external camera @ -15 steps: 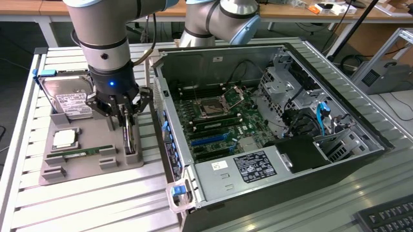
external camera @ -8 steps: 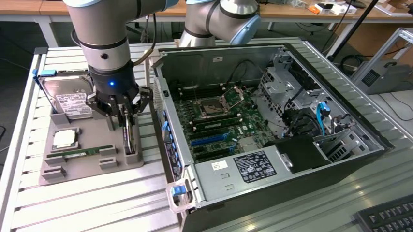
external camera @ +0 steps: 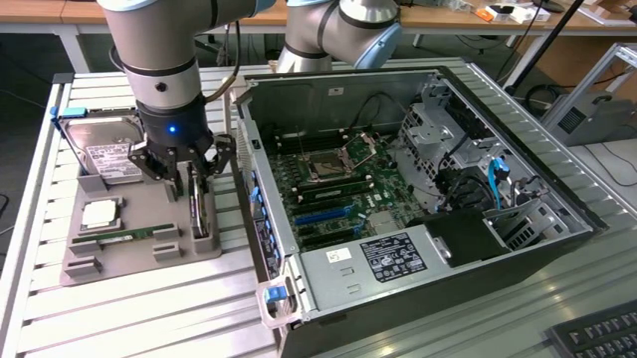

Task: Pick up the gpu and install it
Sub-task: 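Pick up the gpu and move the gpu toward the slot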

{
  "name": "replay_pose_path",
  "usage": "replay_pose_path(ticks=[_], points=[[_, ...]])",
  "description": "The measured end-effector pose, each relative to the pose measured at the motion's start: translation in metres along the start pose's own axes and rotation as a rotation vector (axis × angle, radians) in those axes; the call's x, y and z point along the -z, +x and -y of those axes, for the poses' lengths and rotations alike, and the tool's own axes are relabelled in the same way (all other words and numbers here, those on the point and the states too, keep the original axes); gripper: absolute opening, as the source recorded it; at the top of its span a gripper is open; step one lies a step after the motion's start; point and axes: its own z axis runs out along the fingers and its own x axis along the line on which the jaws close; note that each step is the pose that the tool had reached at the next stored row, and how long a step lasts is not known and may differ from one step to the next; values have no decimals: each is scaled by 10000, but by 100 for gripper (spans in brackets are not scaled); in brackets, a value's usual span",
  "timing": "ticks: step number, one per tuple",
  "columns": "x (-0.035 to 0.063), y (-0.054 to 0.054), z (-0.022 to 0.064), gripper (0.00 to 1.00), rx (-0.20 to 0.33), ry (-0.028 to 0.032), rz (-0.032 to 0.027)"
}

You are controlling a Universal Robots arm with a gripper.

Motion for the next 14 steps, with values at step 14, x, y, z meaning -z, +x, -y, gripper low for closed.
replay_pose_path(ticks=[14], points=[[-3, -5, 79, 42, 1, 5, 0]])
